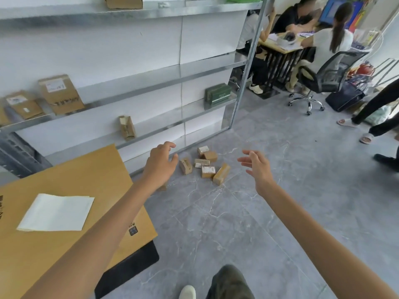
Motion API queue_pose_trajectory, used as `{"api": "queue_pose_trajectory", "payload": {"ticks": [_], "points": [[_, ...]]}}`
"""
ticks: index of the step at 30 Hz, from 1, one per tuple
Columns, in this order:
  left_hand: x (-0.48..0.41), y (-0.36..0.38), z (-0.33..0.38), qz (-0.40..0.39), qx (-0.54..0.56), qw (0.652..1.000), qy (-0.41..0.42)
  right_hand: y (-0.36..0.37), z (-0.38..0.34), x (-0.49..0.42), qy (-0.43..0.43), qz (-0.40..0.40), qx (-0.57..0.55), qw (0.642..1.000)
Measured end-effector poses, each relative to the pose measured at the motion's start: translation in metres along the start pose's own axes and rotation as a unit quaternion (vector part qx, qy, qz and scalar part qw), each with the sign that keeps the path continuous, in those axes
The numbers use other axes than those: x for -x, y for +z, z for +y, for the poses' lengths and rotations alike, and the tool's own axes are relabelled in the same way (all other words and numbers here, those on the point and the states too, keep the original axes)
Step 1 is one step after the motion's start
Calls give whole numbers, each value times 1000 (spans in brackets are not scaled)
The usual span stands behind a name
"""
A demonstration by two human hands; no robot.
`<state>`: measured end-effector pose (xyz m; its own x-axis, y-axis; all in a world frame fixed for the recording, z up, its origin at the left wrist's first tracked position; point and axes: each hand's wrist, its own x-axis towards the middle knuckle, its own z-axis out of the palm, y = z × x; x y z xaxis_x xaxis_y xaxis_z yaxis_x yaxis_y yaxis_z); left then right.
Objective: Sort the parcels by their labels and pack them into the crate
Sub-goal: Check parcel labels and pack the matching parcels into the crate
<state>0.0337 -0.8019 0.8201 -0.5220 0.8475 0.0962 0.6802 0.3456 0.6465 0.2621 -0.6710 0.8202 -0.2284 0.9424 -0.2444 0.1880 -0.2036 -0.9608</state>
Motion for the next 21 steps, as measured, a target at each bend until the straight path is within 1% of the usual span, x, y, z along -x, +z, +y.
{"api": "queue_pose_trajectory", "payload": {"ticks": [3,6,10,13,15,21], "points": [[-47,21,-3,-20,0,1000,0,0,0,-47,17,-7,2,1000],[-98,49,-5,-33,12,999,-19,-1,0,-104,36,-14,7,999],[-167,89,-11,-55,35,995,-70,0,-3,-192,58,-41,24,997],[-215,112,-18,-75,37,989,-124,4,-3,-251,86,-55,32,994],[-244,125,-25,-76,42,984,-153,10,-1,-287,101,-71,44,991],[-322,150,-65,-75,44,977,-194,46,13,-387,172,-101,67,978]]}}
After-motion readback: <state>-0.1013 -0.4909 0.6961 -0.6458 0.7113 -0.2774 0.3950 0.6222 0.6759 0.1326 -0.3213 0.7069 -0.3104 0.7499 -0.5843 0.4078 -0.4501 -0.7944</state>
